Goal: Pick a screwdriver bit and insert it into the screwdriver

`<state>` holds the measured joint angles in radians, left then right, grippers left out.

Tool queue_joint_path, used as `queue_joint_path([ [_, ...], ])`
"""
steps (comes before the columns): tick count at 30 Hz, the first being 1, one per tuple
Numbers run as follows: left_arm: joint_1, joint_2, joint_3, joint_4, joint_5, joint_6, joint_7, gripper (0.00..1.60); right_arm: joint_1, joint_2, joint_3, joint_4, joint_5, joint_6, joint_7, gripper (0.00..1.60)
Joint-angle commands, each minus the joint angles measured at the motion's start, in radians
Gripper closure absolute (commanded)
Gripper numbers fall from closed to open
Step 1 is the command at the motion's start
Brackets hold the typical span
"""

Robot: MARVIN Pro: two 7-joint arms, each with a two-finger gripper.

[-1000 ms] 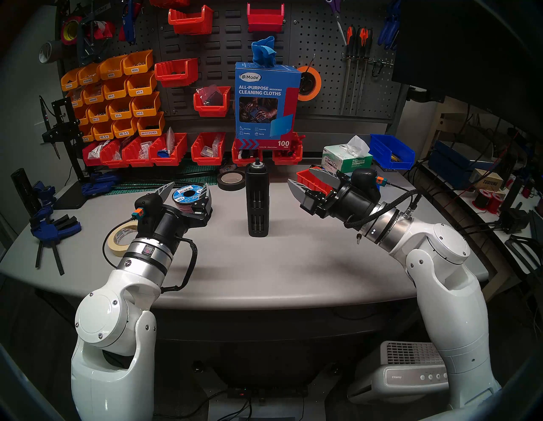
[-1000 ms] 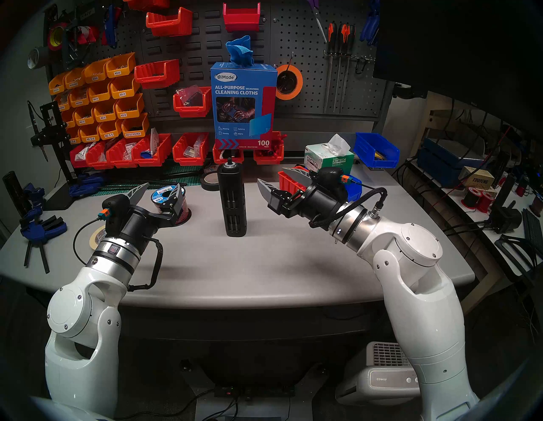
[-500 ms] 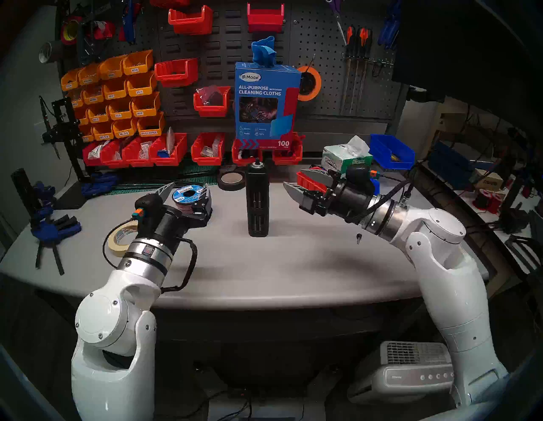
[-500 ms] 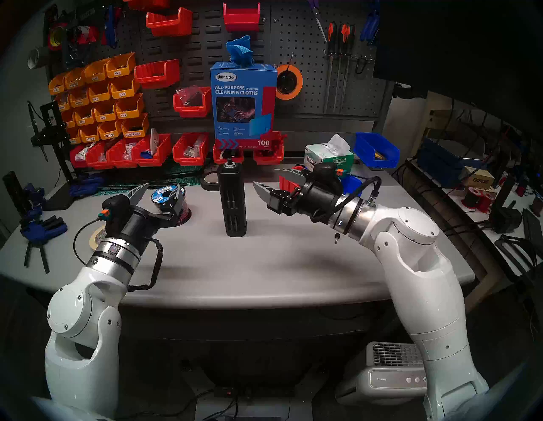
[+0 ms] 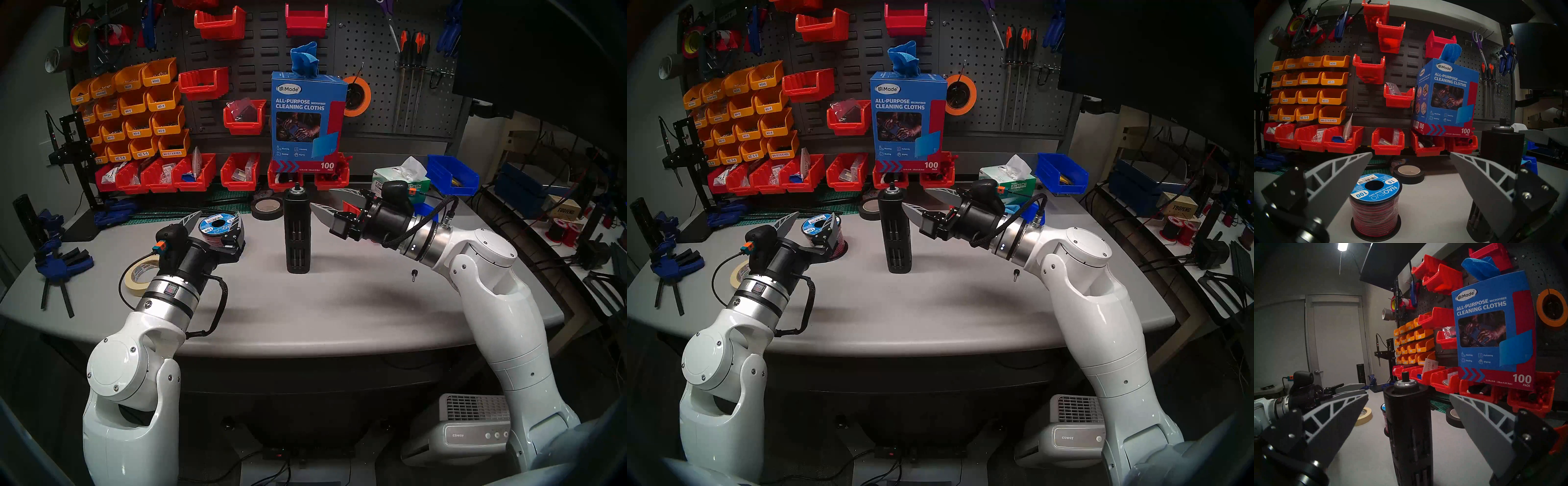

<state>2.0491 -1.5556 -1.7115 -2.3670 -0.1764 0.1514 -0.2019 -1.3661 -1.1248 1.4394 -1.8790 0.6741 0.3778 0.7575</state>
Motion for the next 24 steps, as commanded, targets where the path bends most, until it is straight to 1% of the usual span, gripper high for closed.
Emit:
queue_joint_path([
  [1, -0.014, -0.003, 0.002, -0.032, -0.001, -0.009, -0.003, 0.00, 0.196, -0.014, -0.046, 0.083, -0.019, 0.033, 0.073, 0.00],
  [5, -0.014, -0.003, 0.002, -0.032, -0.001, -0.009, -0.003, 0.00, 0.196, -0.014, -0.046, 0.083, -0.019, 0.033, 0.073, 0.00],
  [6, -0.014, -0.004, 0.001, -0.032, -0.001, -0.009, -0.004, 0.00, 0.178, -0.034, -0.033, 0.075, -0.029, 0.042, 0.077, 0.00],
  [11, -0.014, -0.004, 0.001, -0.032, -0.001, -0.009, -0.004, 0.00, 0.173, -0.041, -0.030, 0.075, -0.030, 0.046, 0.080, 0.00],
  [15, -0.015, -0.006, 0.001, -0.032, 0.000, -0.008, -0.006, 0.00, 0.215, -0.051, -0.050, 0.116, -0.047, 0.068, 0.104, 0.00],
  [18, -0.015, -0.007, 0.000, -0.032, 0.001, -0.008, -0.007, 0.00, 0.226, -0.068, -0.051, 0.135, -0.060, 0.072, 0.118, 0.00],
  [19, -0.015, -0.008, 0.000, -0.032, 0.001, -0.008, -0.008, 0.00, 0.258, -0.066, -0.066, 0.160, -0.063, 0.078, 0.131, 0.00],
  [20, -0.015, -0.008, 0.000, -0.032, 0.001, -0.008, -0.008, 0.00, 0.246, -0.075, -0.058, 0.155, -0.069, 0.078, 0.131, 0.00],
  [21, -0.015, -0.008, 0.000, -0.032, 0.001, -0.008, -0.008, 0.00, 0.267, -0.075, -0.067, 0.171, -0.070, 0.082, 0.141, 0.00],
  [23, -0.015, -0.009, -0.001, -0.032, 0.002, -0.008, -0.009, 0.00, 0.262, -0.087, -0.059, 0.174, -0.080, 0.085, 0.151, 0.00],
  [24, -0.015, -0.009, -0.001, -0.032, 0.002, -0.008, -0.009, 0.00, 0.280, -0.085, -0.067, 0.188, -0.081, 0.088, 0.159, 0.00],
])
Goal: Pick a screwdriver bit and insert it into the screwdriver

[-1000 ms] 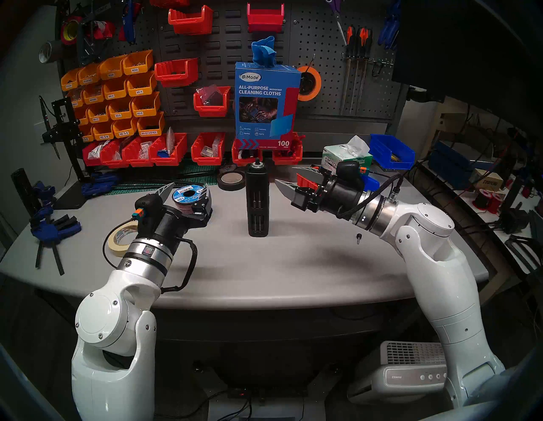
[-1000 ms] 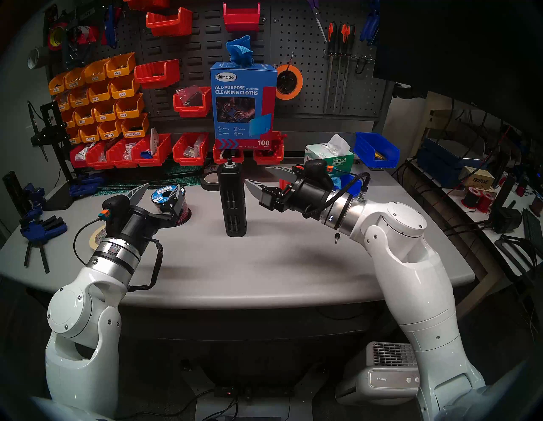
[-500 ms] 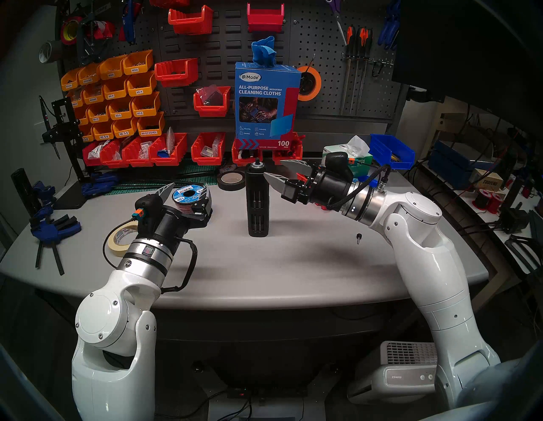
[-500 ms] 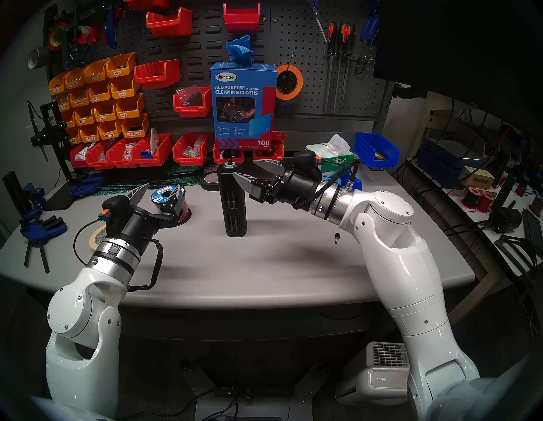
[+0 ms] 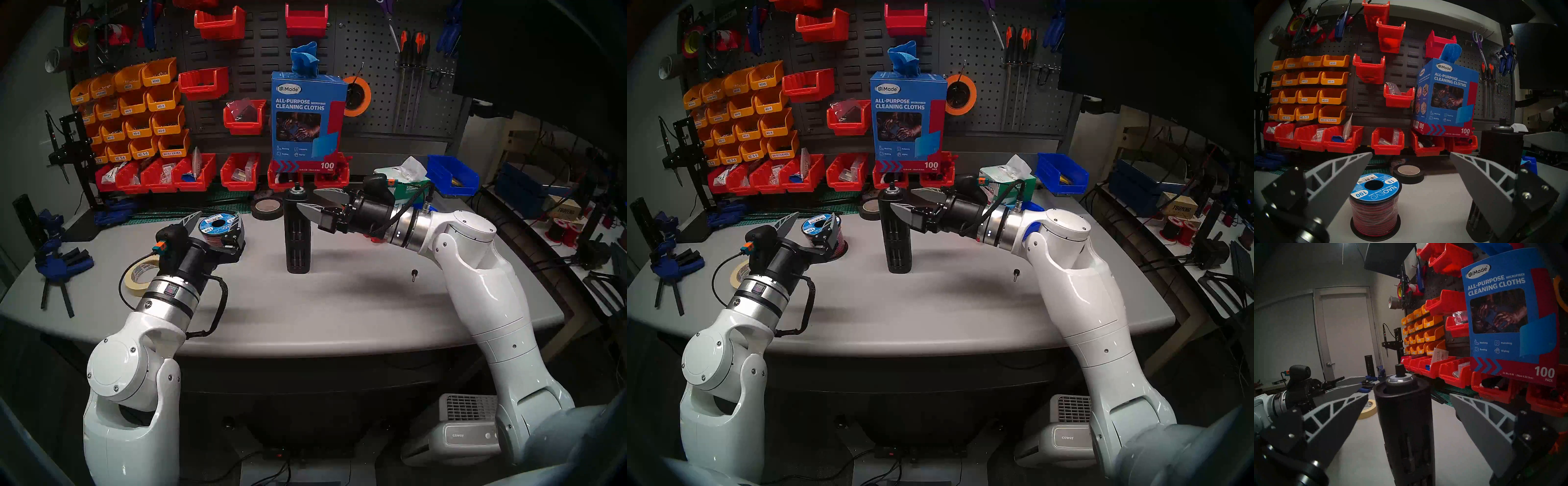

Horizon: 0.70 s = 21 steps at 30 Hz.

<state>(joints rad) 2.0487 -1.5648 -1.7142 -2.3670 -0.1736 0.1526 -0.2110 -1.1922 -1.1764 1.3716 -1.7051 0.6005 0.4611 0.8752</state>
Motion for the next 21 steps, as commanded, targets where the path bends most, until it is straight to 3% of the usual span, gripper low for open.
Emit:
queue_joint_path([
  [1, -0.015, -0.001, 0.002, -0.032, -0.001, -0.009, -0.001, 0.00, 0.113, -0.038, 0.000, 0.023, -0.011, 0.009, 0.051, 0.00],
  [21, -0.015, -0.009, 0.000, -0.034, 0.004, -0.008, -0.007, 0.00, 0.263, -0.077, -0.066, 0.201, -0.060, 0.044, 0.219, 0.00],
])
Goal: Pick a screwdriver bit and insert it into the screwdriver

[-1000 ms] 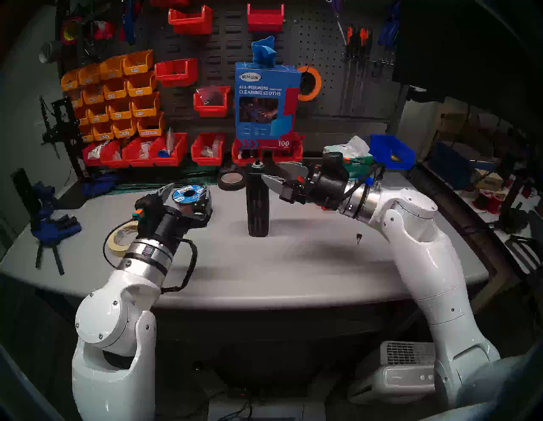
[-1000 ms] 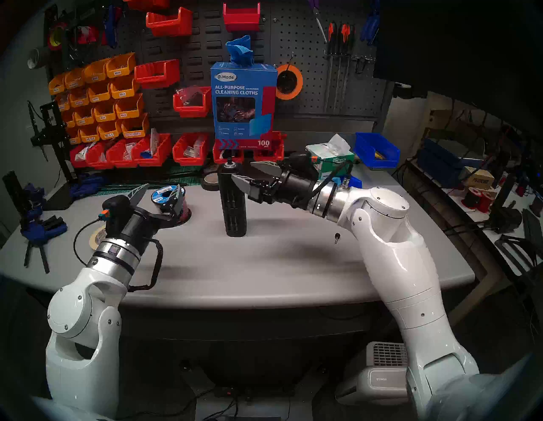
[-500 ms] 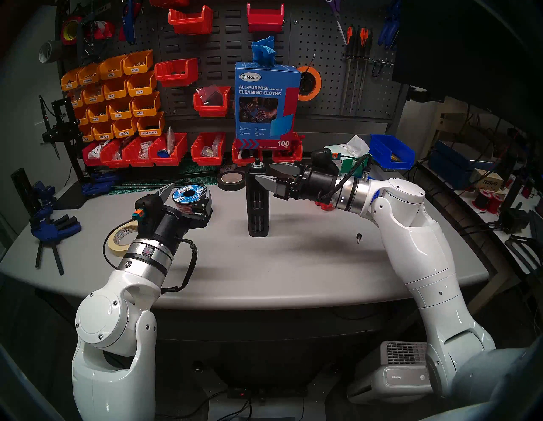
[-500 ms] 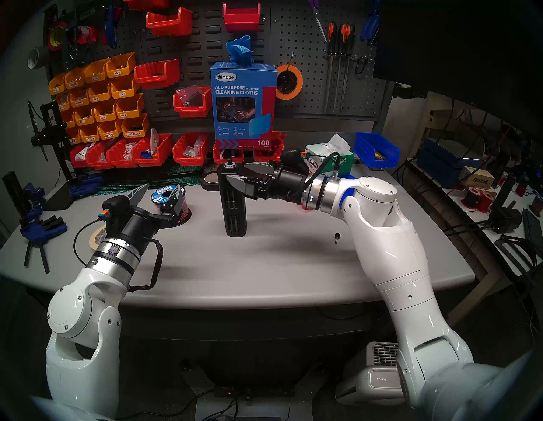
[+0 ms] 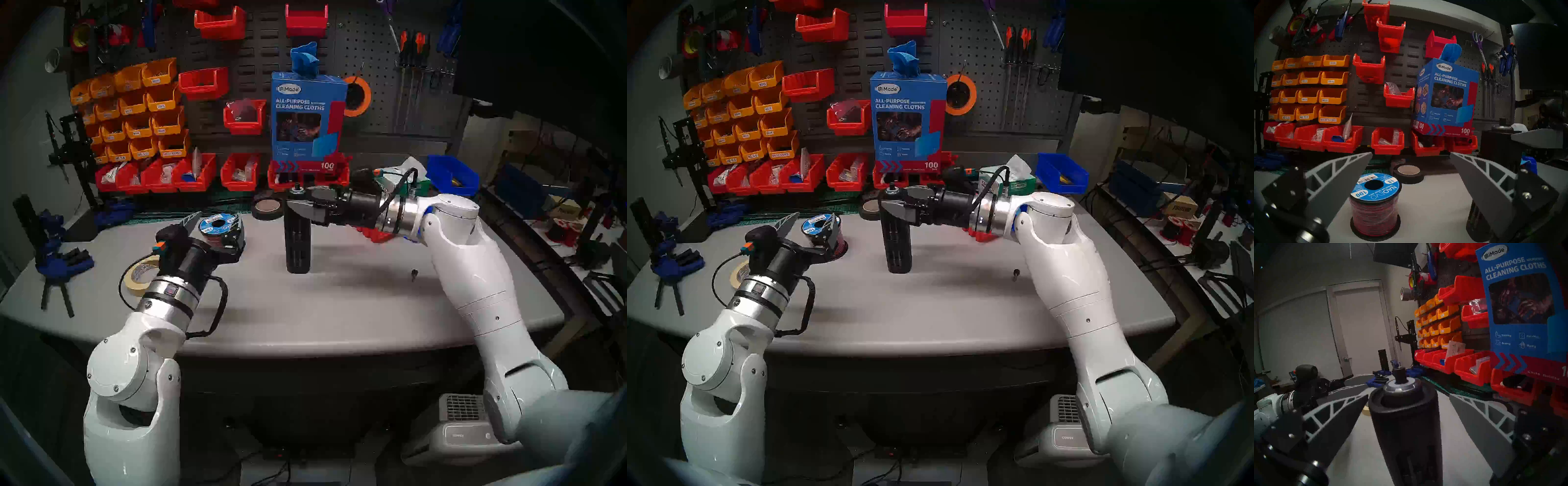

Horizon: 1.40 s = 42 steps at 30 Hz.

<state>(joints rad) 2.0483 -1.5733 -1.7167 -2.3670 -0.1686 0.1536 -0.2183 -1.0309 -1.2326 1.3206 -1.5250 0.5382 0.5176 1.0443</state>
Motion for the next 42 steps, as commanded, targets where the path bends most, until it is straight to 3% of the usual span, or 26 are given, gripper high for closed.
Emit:
queue_joint_path([
  [1, -0.015, -0.001, 0.002, -0.034, 0.000, -0.009, 0.000, 0.00, 0.114, -0.019, -0.025, 0.034, 0.002, -0.015, 0.060, 0.00],
  [8, -0.015, -0.004, 0.002, -0.034, 0.001, -0.008, -0.002, 0.00, 0.121, -0.024, -0.041, 0.053, -0.013, -0.047, 0.076, 0.01],
  [17, -0.015, -0.007, 0.001, -0.035, 0.004, -0.008, -0.005, 0.00, 0.104, -0.019, -0.028, 0.032, -0.024, -0.067, 0.068, 1.60],
  [28, -0.016, -0.011, 0.000, -0.035, 0.006, -0.007, -0.009, 0.00, 0.029, -0.019, -0.013, -0.078, -0.046, -0.075, 0.018, 1.60],
  [42, -0.017, -0.016, -0.002, -0.032, 0.009, -0.007, -0.015, 0.00, -0.122, -0.111, 0.019, -0.217, -0.044, -0.086, -0.179, 1.60],
])
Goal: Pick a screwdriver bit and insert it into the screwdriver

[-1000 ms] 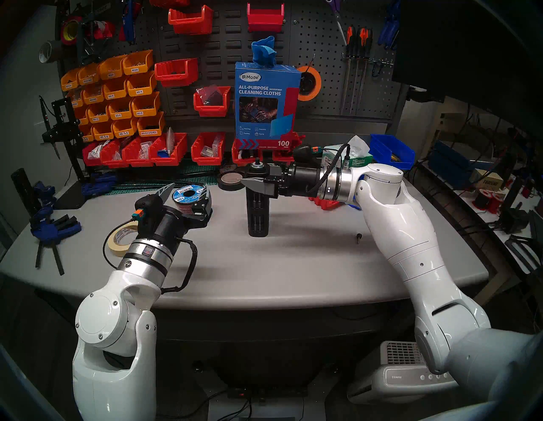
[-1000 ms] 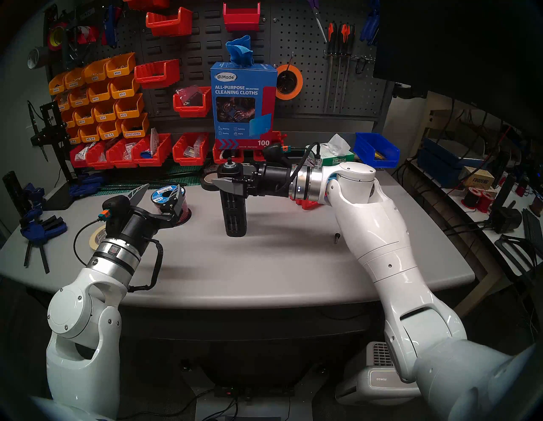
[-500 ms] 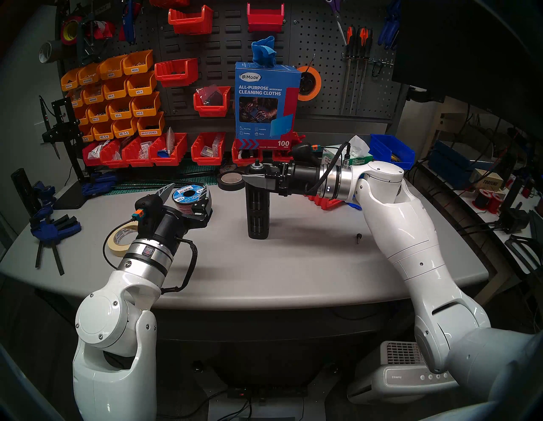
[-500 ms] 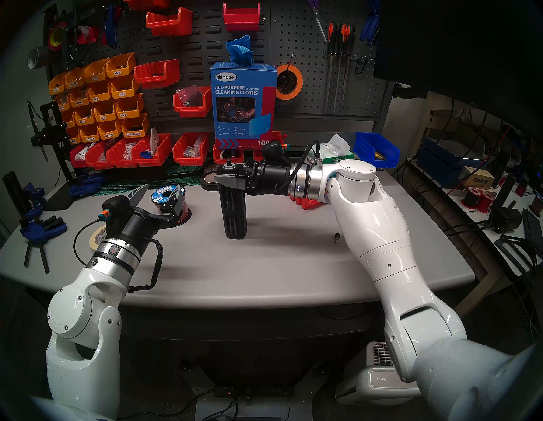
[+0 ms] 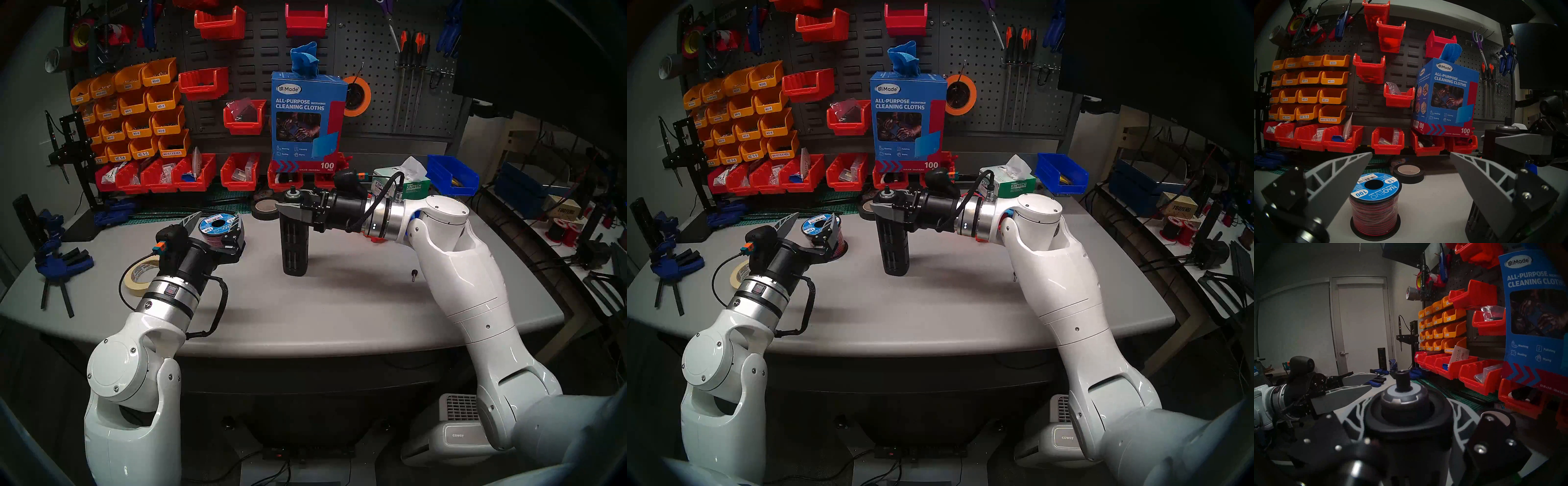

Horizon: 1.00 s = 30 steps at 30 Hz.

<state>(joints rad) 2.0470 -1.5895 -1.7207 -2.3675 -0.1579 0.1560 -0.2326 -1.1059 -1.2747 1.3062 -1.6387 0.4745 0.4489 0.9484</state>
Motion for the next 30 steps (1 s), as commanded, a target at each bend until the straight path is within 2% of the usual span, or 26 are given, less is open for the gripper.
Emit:
queue_joint_path([
  [1, -0.016, 0.000, 0.002, -0.031, -0.001, -0.009, -0.001, 0.00, -0.056, -0.077, 0.038, -0.116, 0.019, -0.022, -0.103, 1.60],
  [7, -0.016, -0.002, 0.001, -0.030, 0.000, -0.009, -0.004, 0.00, -0.092, -0.116, 0.044, -0.167, 0.021, -0.015, -0.185, 1.60],
  [15, -0.017, -0.005, 0.000, -0.030, 0.001, -0.008, -0.007, 0.00, -0.116, -0.128, 0.023, -0.232, -0.005, 0.013, -0.269, 1.60],
  [20, -0.017, -0.008, -0.001, -0.030, 0.003, -0.008, -0.009, 0.00, -0.130, -0.120, 0.010, -0.288, -0.027, 0.050, -0.316, 1.60],
  [23, -0.018, -0.009, -0.001, -0.030, 0.003, -0.008, -0.011, 0.00, -0.126, -0.125, 0.004, -0.289, -0.027, 0.062, -0.328, 1.60],
  [30, -0.018, -0.012, -0.002, -0.032, 0.005, -0.008, -0.013, 0.00, -0.177, -0.129, 0.001, -0.369, -0.052, 0.128, -0.407, 1.60],
])
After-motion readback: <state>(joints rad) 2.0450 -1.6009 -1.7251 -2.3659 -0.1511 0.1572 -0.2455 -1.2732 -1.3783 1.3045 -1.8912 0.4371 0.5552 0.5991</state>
